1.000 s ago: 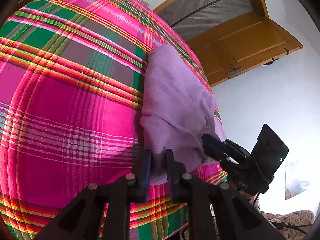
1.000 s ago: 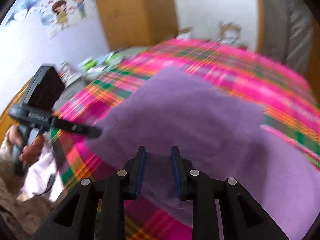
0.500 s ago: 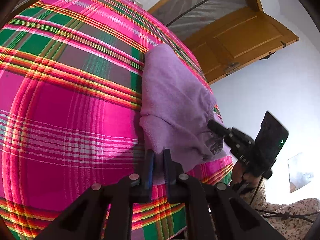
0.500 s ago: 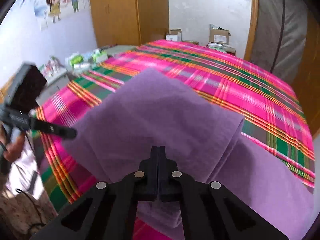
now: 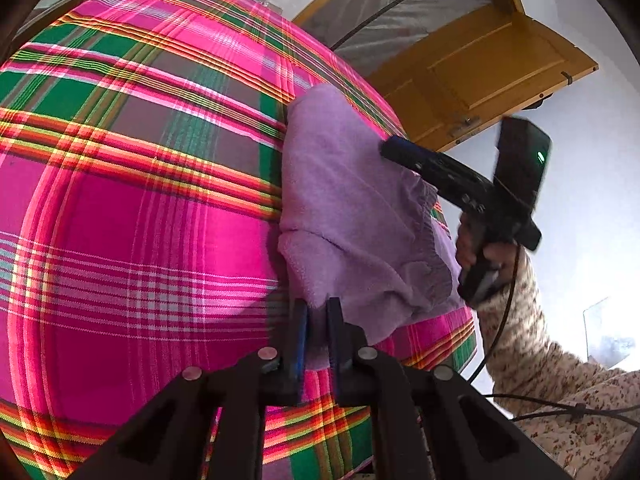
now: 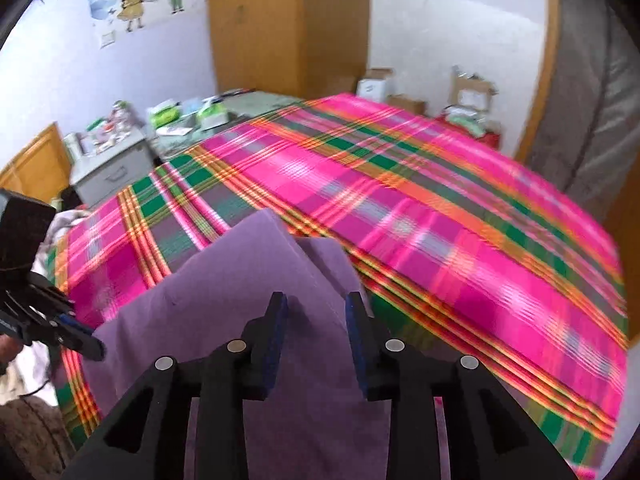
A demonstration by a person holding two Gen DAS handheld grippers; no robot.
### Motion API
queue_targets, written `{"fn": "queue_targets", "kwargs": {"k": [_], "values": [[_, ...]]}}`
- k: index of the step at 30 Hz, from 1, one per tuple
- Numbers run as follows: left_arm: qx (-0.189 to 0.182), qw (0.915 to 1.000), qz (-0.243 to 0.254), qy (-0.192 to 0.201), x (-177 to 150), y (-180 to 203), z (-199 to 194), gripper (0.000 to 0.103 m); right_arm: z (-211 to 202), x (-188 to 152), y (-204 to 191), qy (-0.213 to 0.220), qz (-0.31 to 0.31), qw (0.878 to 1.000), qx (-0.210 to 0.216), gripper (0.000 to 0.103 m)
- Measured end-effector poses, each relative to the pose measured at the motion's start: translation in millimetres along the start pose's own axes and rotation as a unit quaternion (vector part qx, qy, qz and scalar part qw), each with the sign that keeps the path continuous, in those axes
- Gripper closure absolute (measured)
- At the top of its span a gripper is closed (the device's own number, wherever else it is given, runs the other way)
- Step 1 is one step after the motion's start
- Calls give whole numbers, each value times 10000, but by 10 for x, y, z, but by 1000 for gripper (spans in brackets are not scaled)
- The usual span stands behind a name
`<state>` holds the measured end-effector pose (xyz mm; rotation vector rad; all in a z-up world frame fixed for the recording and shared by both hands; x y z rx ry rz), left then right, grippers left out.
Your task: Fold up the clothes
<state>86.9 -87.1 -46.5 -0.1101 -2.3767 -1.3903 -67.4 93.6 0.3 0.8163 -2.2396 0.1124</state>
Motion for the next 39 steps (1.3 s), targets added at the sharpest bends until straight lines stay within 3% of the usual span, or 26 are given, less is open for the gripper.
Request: {"fn": "queue_targets", "kwargs": {"k": [3, 4, 5, 10, 15, 21, 25, 29, 33, 39], "values": [[4, 10000, -12, -15, 20, 4, 14, 93, 173, 45, -29, -232, -50, 9993, 298, 74], [4, 10000, -8, -22, 25, 4, 15, 93, 193, 45, -53, -257, -86, 9991, 332, 91], [3, 10000, -4, -28, 28, 6, 15, 93, 196, 50, -73, -257, -156, 9990, 326, 102], [-46, 10000, -15, -15, 11, -8, -1, 93, 218, 84, -93, -185, -373, 9991, 110, 102], [-40, 10000, -2, -9, -21, 0, -22, 93, 281, 163, 79, -82, 40, 9999, -142, 102], [-6, 10000, 11, -8, -65, 17, -31, 93, 304, 86, 40, -229, 82, 9997, 12, 101], [19, 10000, 31, 0, -40, 62, 2, 93, 29, 106, 169, 25, 433, 9991, -36, 98], [-6, 10000, 18, 38, -51, 60, -11, 93, -350, -90, 170, 145, 606, 9976, 298, 95], [29, 10000, 59, 35, -73, 98, 19, 93, -594, -478, -112, 26, 335, 9964, 772, 88], [72, 9999, 118, 60, -101, 128, -35, 93, -593, -980, -305, -457, 223, 9962, 708, 88]]}}
Point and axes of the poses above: each gripper's, at about its wrist camera, not at the fingertips, and z roughly the way its jaws point, y to its right, x to its top, the point moved 6 cm from there along z, roughly the way its jaws point, and after that the axes turned 14 degrees about -x, right-handed, at the moved point
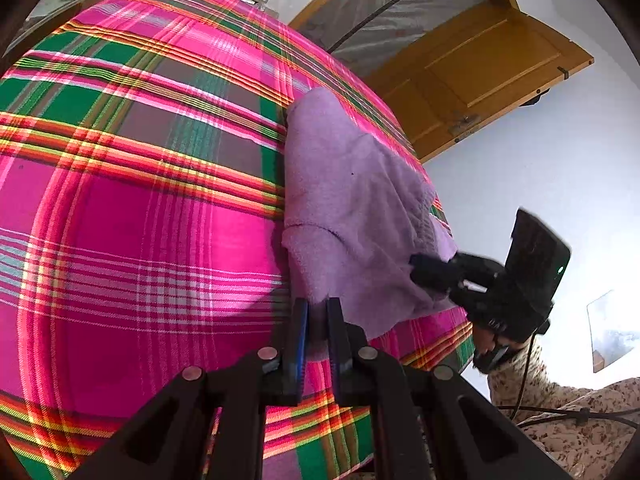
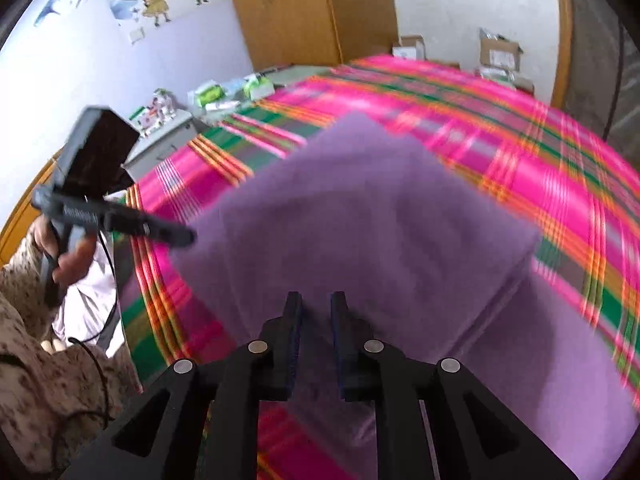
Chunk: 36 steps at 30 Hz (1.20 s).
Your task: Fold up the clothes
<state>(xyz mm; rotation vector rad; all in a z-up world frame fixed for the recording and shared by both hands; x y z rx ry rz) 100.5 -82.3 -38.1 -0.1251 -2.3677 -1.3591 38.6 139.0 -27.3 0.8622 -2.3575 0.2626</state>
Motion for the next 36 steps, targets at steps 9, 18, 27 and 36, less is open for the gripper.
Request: {"fn": "queue_targets", "kwargs": {"k": [9, 18, 27, 36], "values": [[122, 9999, -5, 52, 39, 11, -27, 94, -217, -97, -28, 304, 35, 9986, -441, 87], [253, 9997, -26, -64, 30, 17, 14, 85, -72, -232, -198, 153, -24, 9985, -517, 86], [287, 9995, 48, -108, 63, 46, 57, 75, -175, -182, -371, 235, -63, 9983, -537, 82], [290, 9995, 109, -59, 125, 103, 56, 75, -321, -97, -447, 491, -60, 9959, -751, 81]]}}
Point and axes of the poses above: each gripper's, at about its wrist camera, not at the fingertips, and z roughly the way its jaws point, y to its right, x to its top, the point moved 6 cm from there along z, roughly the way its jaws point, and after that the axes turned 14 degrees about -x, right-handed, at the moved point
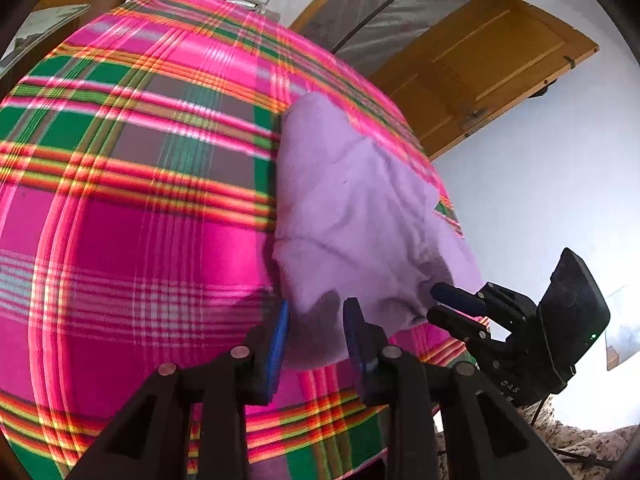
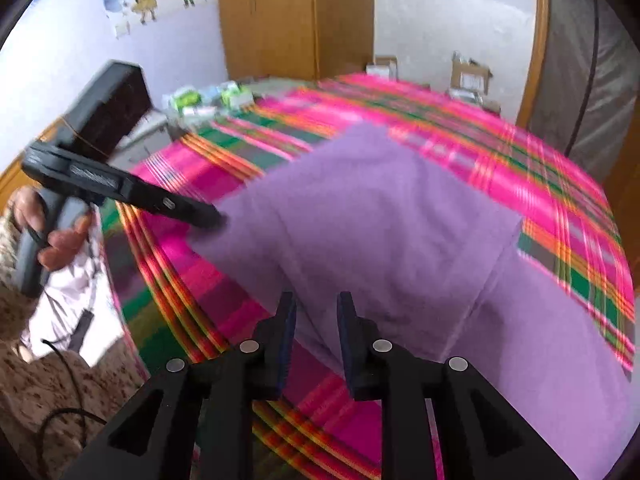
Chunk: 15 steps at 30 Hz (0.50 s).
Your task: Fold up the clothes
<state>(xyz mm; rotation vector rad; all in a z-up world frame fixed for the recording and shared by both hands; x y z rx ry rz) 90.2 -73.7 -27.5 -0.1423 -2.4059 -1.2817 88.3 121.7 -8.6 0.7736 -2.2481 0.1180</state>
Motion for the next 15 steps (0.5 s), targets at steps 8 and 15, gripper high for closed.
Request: {"fn": "queue_targets", "kwargs": {"k": [8, 15], "values": [[-151, 9998, 6, 108, -75, -56, -17, 95, 254, 22, -189, -244, 228, 9988, 353, 83], [-278, 9995, -20, 143, -110, -96, -88, 97, 208, -41, -215, -209, 350, 9981, 462, 92]]}}
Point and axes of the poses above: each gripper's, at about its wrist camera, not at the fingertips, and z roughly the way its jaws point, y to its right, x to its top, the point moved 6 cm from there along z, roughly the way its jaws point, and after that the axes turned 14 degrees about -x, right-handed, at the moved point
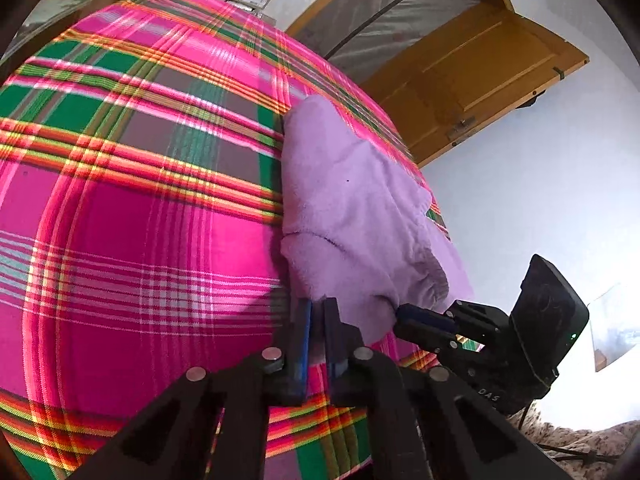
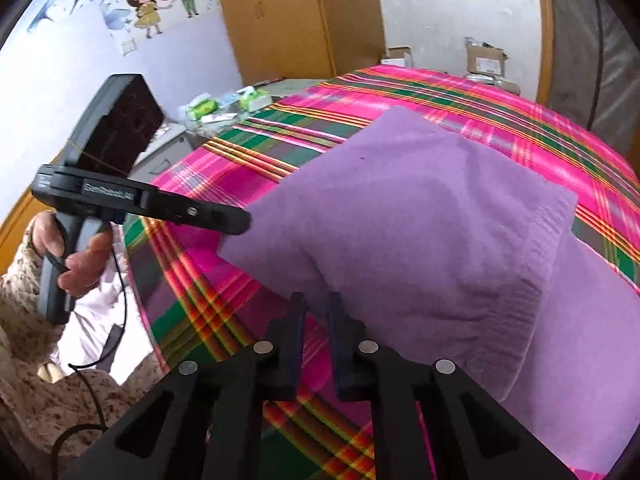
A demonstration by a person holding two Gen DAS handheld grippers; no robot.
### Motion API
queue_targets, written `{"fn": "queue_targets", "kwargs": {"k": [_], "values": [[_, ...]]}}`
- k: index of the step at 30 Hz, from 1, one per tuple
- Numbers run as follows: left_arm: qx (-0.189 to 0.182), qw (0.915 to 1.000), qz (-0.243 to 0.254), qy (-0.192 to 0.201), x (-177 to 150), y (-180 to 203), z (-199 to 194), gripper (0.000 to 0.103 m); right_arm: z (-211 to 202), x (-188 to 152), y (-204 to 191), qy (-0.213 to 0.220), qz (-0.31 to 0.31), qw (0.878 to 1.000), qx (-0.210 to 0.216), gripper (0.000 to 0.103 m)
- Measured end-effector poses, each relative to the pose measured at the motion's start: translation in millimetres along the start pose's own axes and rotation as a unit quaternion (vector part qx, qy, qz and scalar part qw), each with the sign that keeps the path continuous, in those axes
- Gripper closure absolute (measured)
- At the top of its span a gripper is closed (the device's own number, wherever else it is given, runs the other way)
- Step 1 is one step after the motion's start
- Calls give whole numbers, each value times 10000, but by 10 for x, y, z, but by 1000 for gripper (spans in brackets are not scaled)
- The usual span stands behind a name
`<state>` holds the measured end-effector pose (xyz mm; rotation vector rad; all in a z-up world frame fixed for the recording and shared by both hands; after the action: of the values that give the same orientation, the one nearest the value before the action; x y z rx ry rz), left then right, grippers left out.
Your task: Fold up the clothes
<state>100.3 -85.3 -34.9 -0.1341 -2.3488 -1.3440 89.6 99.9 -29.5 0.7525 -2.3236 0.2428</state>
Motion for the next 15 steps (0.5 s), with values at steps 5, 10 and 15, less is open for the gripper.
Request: {"fn": "queue_targets", "kwargs": {"k": [5, 10, 15], "values": [[99, 9999, 65, -58, 0, 24, -50, 97, -142, 31, -20, 217, 108, 9996, -110, 90], [332, 9993, 116, -104, 4, 0, -129, 93, -266, 164, -84, 559, 86, 9980, -269, 72], [142, 9999, -86, 43, 15, -29, -169, 84, -43, 266, -257, 614, 99, 9975, -328, 71]]}}
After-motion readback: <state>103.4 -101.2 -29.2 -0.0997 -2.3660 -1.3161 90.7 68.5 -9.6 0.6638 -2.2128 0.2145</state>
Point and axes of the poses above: each gripper's, at about its wrist camera, not at the fingertips, and z roughly the way its jaws point, y to its right, x to its top, the point moved 6 cm from there along z, roughly the way its jaws point, and after that the axes turned 14 degrees about -x, right-handed, at the moved point
